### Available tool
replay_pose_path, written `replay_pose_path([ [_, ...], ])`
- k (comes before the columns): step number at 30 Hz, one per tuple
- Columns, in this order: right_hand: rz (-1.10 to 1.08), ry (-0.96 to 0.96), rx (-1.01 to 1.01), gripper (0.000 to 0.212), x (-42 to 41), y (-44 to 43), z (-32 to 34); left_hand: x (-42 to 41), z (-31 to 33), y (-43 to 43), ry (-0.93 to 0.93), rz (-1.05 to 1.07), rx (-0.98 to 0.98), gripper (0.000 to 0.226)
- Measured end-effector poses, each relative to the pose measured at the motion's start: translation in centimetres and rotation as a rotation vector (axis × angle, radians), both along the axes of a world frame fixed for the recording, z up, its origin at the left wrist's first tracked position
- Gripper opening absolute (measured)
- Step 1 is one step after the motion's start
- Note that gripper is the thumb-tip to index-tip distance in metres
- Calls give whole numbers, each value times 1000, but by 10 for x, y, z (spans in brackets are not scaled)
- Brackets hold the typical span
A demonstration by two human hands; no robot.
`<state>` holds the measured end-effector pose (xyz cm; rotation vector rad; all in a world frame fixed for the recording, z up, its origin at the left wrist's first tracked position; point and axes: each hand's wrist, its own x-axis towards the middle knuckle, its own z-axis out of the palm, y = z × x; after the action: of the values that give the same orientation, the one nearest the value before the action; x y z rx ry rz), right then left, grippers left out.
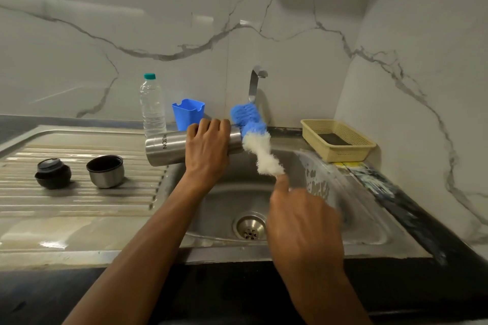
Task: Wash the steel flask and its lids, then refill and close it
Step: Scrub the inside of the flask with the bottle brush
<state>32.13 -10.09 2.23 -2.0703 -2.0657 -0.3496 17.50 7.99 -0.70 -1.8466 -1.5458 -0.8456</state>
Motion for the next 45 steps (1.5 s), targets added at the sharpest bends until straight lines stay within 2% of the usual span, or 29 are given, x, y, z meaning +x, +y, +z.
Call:
replay_pose_path([
  [2, -1, 8, -13, 49, -2, -2, -4, -1, 1, -1, -1, 38, -11, 35],
  [6, 8, -61, 40, 32, -2, 16, 9, 5, 0, -5, 60, 80, -54, 31],
  [12, 33, 6, -45, 47, -3, -8, -14, -3, 4, 0, -22, 148, -100, 37],
  [18, 33, -76, 41, 29, -5, 19, 12, 8, 6, -4, 42, 149, -87, 32],
  [24, 55, -11, -73, 43, 0, -12, -12, -6, 9, -5, -22, 152, -153, 34],
  [29, 53, -82, 48, 26, -9, 18, 13, 5, 7, -7, 3, 137, -175, 36],
  [32, 100, -29, 31, 26, -8, 17, 10, -4, 8, -4, -64, 132, -227, 39],
  [37, 63, 174, -6, 48, 7, -10, -13, -16, 12, -7, -247, 94, -337, 38],
  [41, -29, 327, 80, 41, 32, 0, 5, -13, 23, -10, -324, 29, -318, 46],
  [45, -14, 371, 119, 36, 41, -2, 10, -9, 30, -10, -410, -51, -266, 59],
])
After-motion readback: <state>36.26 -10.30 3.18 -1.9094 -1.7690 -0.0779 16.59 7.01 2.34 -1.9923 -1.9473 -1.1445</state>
